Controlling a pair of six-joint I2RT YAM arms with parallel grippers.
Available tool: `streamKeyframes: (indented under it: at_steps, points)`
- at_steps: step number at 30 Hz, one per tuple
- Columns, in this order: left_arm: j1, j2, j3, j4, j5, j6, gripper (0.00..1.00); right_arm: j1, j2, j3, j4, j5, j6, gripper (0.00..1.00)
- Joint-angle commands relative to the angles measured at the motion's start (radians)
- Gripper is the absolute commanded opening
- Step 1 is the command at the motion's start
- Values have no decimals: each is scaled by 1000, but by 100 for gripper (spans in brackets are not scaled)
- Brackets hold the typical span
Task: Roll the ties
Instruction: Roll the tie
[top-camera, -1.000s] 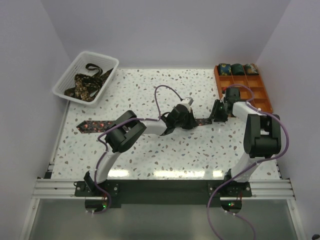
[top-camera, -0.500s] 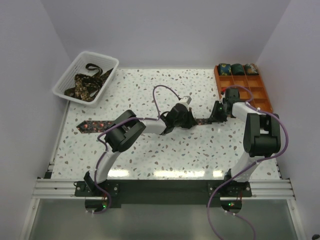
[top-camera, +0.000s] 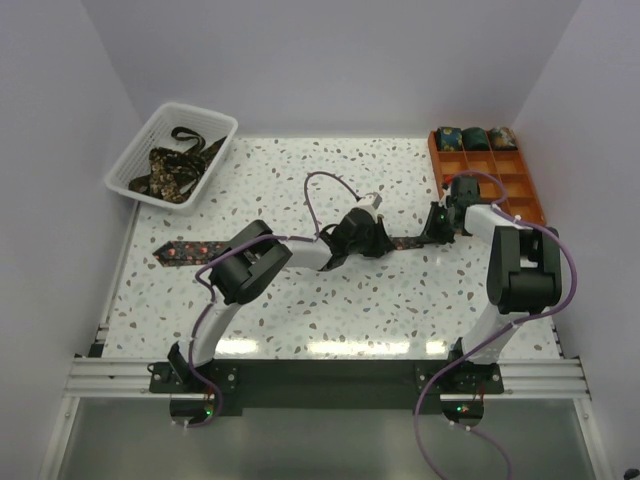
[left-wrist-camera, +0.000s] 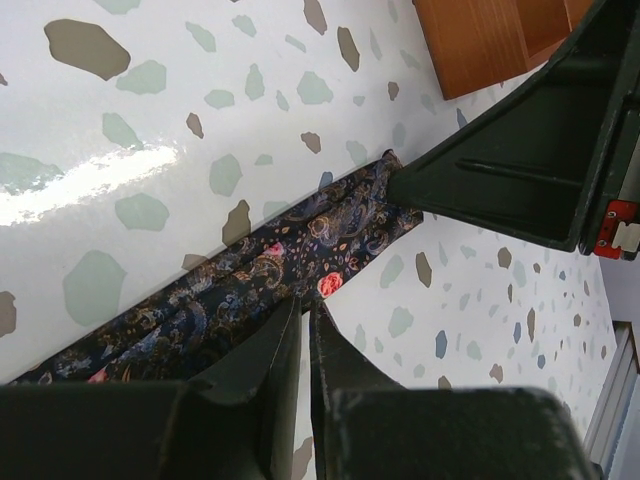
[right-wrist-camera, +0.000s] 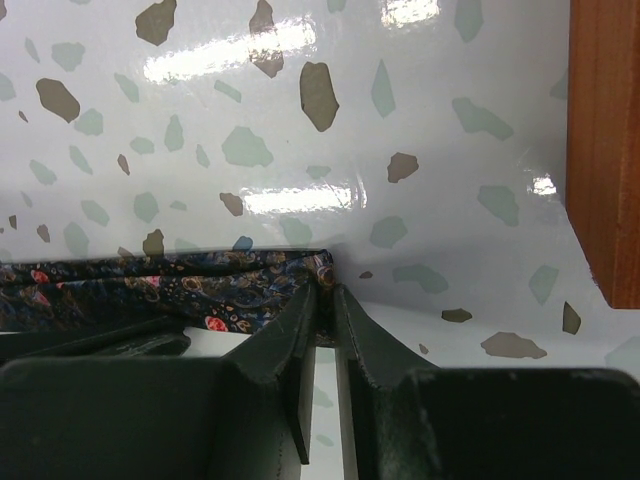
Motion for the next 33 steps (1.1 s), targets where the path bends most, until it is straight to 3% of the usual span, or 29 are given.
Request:
streamKeyframes:
  at_steps: [1, 7, 15, 24, 33]
  points:
    - [8, -53, -8, 52, 1, -16, 14, -4, 8, 0, 19, -13, -15, 15]
    - [8, -36, -7, 58, -9, -22, 13, -4, 8, -3, 21, -18, -16, 13]
    - [8, -19, -7, 29, -37, -34, 7, -4, -30, 5, 8, -22, -24, 0]
    - [13, -9, -28, 11, -40, -99, 4, -3, -114, 0, 1, -91, -15, 0]
    - [16, 5, -47, 31, -14, -145, 3, 33, -143, -17, 27, -254, 14, 0]
